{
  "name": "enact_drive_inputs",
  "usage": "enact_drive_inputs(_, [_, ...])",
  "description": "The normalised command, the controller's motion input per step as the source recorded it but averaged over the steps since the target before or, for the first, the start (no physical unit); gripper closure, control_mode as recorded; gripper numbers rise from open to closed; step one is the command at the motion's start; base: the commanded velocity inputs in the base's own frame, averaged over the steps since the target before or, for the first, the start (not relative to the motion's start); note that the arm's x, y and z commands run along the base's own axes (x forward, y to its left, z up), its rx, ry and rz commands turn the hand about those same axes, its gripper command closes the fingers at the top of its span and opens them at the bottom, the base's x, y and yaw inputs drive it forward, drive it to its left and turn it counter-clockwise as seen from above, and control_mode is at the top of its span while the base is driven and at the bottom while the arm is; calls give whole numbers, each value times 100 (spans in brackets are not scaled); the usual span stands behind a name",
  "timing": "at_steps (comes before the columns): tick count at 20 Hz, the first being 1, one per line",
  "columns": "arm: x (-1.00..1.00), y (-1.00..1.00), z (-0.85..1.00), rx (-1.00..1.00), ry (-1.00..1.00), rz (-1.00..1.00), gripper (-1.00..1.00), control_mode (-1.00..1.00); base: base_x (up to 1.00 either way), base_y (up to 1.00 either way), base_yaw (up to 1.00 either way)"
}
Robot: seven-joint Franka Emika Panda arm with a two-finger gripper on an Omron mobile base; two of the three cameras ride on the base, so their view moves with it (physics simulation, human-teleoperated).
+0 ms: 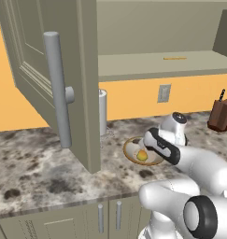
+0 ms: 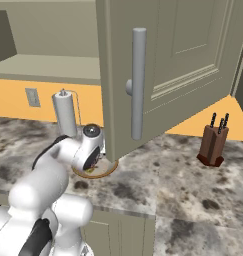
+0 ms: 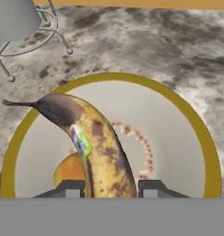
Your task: Open the cabinet. Pick the banana and apple from the cabinet and place them into the bowl. Then close the cabinet.
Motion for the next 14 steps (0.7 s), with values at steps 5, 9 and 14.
enact_drive_inputs(5, [-2,0,0,0,0,0,-100,-100,0,0,0])
enact_drive_inputs(9, [-13,0,24,0,-2,0,-100,-100,0,0,0])
enact_drive_inputs(14, [-75,11,100,0,-21,0,-100,-100,0,0,0])
